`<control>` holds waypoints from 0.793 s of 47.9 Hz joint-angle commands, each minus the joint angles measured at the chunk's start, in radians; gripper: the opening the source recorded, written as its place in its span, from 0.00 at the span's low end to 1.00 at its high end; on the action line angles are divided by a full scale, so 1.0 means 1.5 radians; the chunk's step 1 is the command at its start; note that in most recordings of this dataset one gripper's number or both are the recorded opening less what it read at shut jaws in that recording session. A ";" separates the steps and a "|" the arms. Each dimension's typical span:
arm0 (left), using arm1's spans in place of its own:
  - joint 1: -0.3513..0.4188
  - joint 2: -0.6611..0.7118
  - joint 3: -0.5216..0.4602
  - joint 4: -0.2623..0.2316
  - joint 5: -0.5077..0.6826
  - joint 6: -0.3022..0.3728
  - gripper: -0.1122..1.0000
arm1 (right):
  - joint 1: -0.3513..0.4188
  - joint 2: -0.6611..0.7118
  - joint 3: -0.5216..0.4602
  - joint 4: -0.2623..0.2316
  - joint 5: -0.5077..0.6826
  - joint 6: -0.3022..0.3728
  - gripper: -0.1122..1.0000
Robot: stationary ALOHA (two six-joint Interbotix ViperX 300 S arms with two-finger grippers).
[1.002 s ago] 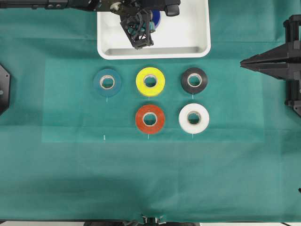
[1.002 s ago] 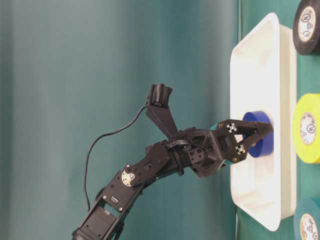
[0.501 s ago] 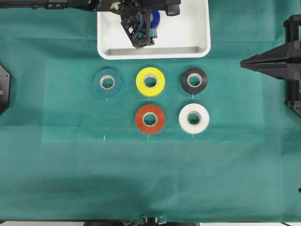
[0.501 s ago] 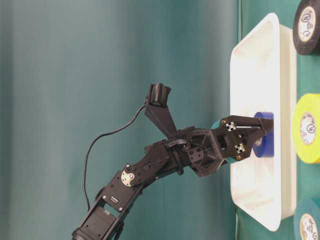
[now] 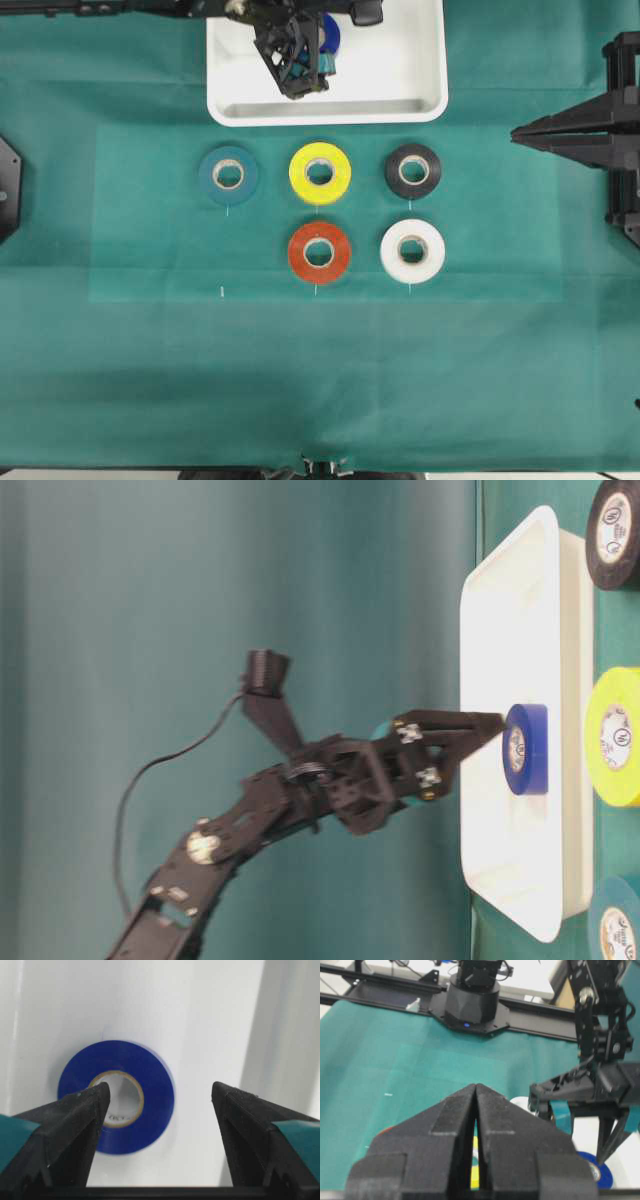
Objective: Place the tape from the fixed location into the white case.
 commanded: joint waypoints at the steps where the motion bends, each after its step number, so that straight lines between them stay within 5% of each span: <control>1: 0.000 -0.051 -0.021 0.000 0.016 -0.001 0.79 | -0.001 0.004 -0.021 -0.001 -0.004 -0.001 0.10; 38: -0.016 -0.134 -0.074 0.000 0.152 -0.001 0.79 | 0.000 0.004 -0.022 -0.001 -0.004 -0.001 0.10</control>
